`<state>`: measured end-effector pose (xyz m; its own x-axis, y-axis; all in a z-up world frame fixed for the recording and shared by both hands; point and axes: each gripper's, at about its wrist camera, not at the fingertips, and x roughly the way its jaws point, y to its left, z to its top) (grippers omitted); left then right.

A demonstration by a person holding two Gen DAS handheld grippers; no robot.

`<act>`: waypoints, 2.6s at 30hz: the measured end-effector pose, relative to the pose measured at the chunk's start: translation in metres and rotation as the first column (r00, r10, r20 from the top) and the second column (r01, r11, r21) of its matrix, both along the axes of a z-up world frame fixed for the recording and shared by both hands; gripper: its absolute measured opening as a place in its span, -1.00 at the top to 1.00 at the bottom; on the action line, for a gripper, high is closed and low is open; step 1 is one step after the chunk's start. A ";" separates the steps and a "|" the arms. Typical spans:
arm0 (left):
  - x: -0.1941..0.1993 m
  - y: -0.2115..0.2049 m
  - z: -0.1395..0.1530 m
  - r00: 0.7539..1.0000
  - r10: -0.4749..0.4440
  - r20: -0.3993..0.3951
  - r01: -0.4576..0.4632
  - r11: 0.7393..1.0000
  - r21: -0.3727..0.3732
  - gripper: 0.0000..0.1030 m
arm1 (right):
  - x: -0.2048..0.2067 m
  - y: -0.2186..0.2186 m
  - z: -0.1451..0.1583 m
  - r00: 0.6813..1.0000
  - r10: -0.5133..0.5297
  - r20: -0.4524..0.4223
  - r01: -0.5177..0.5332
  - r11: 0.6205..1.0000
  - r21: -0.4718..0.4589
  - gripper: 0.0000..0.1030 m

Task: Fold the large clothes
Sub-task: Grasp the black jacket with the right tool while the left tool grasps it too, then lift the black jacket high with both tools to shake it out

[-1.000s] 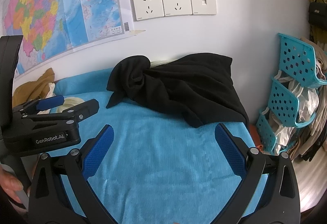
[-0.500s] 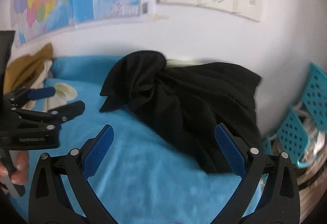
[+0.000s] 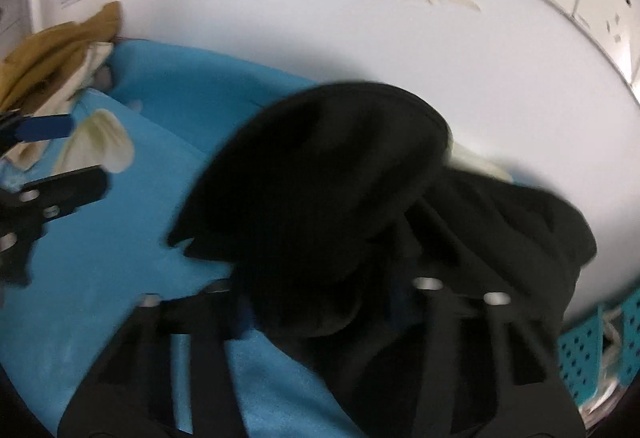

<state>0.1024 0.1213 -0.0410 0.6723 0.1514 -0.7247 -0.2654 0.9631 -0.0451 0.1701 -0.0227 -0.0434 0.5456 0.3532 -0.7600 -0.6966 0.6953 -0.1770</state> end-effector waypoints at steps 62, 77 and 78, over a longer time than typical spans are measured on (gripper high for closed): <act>0.197 -0.243 0.116 0.705 -0.651 0.283 0.662 0.746 0.068 0.85 | -0.047 -0.253 0.308 0.839 -0.355 0.412 0.181 0.897 0.404 0.92; 0.057 -0.212 0.335 0.479 -0.481 0.734 0.538 0.822 0.187 0.85 | -0.252 -0.275 0.478 0.635 -0.308 0.708 -0.138 0.857 0.497 0.93; 0.036 -0.202 0.339 0.468 -0.475 0.745 0.520 0.830 0.202 0.85 | -0.263 -0.278 0.478 0.654 -0.293 0.697 -0.165 0.844 0.510 0.93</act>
<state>0.1379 -0.0803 0.2984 0.9113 -0.4055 0.0709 0.4084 0.9123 -0.0317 -0.0933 -0.3006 0.4347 0.8596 0.4792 0.1772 -0.4399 0.8706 -0.2203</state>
